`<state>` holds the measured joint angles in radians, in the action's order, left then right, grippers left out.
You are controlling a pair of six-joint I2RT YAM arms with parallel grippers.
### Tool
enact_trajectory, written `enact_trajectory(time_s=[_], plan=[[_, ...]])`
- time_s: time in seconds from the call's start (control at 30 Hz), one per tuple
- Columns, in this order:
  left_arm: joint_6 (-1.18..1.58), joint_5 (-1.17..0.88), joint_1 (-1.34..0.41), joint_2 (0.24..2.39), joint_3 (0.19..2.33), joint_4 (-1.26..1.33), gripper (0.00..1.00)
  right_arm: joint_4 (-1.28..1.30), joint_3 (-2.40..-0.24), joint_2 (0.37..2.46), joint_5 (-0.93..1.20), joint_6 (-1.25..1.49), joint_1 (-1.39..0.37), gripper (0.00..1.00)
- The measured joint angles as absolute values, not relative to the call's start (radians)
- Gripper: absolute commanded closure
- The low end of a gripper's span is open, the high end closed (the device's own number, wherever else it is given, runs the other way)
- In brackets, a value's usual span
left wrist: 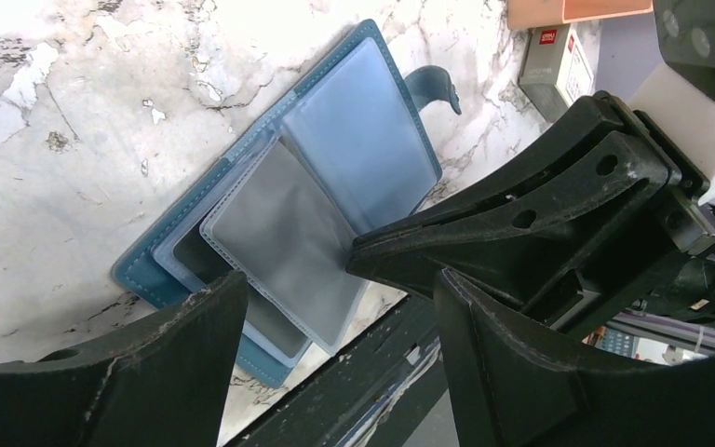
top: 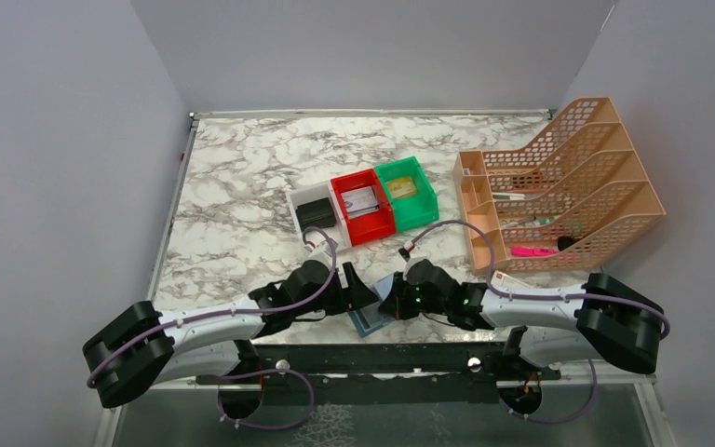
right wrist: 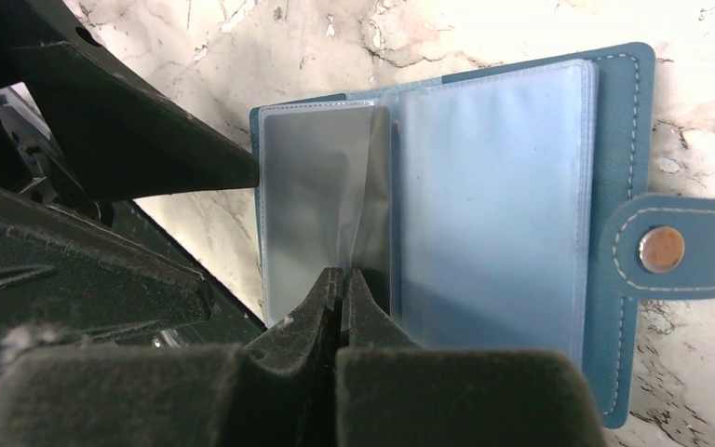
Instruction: Take the credit cards out of the card holder
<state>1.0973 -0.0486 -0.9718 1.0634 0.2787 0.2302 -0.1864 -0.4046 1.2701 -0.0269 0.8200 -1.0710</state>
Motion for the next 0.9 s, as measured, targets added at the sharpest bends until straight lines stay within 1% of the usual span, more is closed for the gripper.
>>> enact_trajectory(time_s=[0.37, 0.6, 0.9], plan=[[1.149, 0.022, -0.991, 0.989, 0.261, 0.207, 0.20, -0.186, -0.396, 1.250, -0.027, 0.824, -1.066, 0.99], [1.191, 0.045, -1.011, 0.981, 0.228, 0.193, 0.21, -0.187, -0.389, 1.243, -0.027, 0.833, -1.065, 0.99], [1.218, 0.054, -1.032, 0.983, 0.217, 0.243, 0.23, -0.187, -0.389, 1.243, -0.027, 0.838, -1.065, 0.99]])
